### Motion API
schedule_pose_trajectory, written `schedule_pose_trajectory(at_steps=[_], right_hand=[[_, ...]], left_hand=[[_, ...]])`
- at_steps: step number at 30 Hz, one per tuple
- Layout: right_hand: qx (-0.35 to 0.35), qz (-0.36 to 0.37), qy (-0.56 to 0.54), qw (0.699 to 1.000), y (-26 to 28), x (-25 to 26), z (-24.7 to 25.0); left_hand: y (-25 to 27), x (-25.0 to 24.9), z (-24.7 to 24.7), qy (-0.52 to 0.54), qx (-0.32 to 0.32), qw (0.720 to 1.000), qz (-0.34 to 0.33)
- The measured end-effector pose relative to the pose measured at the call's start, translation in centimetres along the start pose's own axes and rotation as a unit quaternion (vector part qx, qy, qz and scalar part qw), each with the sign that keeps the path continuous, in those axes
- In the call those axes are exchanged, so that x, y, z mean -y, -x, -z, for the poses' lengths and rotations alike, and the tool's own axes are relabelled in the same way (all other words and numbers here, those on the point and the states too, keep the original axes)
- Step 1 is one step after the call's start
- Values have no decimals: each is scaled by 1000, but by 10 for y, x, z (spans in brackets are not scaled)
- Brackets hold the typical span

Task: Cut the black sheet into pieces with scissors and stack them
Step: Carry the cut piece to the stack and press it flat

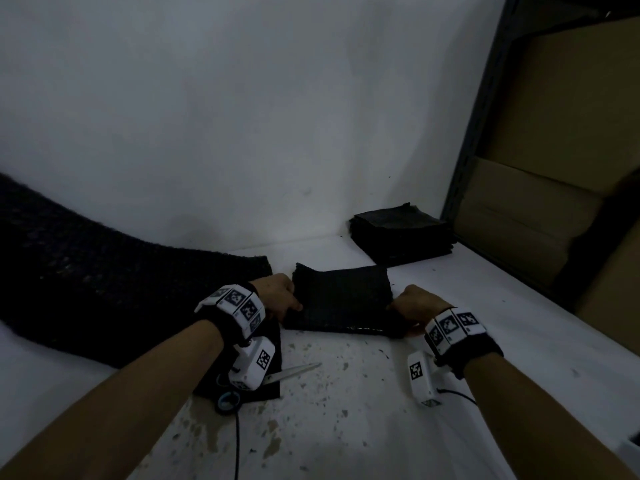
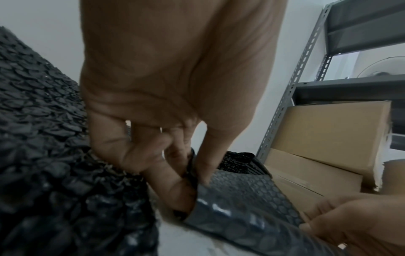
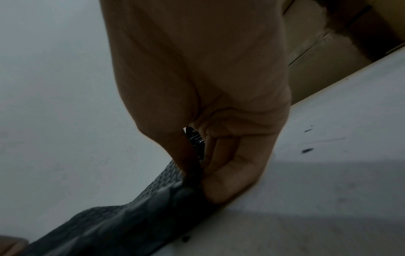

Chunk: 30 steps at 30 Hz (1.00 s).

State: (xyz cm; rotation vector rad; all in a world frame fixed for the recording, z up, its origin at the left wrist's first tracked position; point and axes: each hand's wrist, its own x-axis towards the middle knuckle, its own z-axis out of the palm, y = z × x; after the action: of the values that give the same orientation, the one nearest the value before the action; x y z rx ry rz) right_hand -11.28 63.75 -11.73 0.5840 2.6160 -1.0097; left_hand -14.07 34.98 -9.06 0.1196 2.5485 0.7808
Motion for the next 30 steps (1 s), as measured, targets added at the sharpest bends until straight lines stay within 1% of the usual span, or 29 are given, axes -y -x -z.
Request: schedule_pose_trajectory(at_steps=[5,8,14,16,23,25,28,30], right_hand=[[-12,7,2,1000,2,1,-2],[-13,19,31,999,3,4,-3],[-17,76,92,993,7,12,1],[-19,80,88,993,6,10,1],[-16,73,94,993,5,10,0],[-13,71,93,993,7,11,1],[-7,65,78,995,9,11,1],[-7,61,69,996,11,12,0]], left_hand=[[2,-1,-1,-8,-8,1000,15],[3,-3,-2,-27,-10,999,20],[13,-5,-2,-39,-22,998,36],[10,-2,-2,-19,-23,999,35],[14,-9,-4,63,-16,995,73],[16,-13,-4,57,5,996,65],[21,-18,-7,33,37,999,13],[22,-19,-10,5,51,999,11]])
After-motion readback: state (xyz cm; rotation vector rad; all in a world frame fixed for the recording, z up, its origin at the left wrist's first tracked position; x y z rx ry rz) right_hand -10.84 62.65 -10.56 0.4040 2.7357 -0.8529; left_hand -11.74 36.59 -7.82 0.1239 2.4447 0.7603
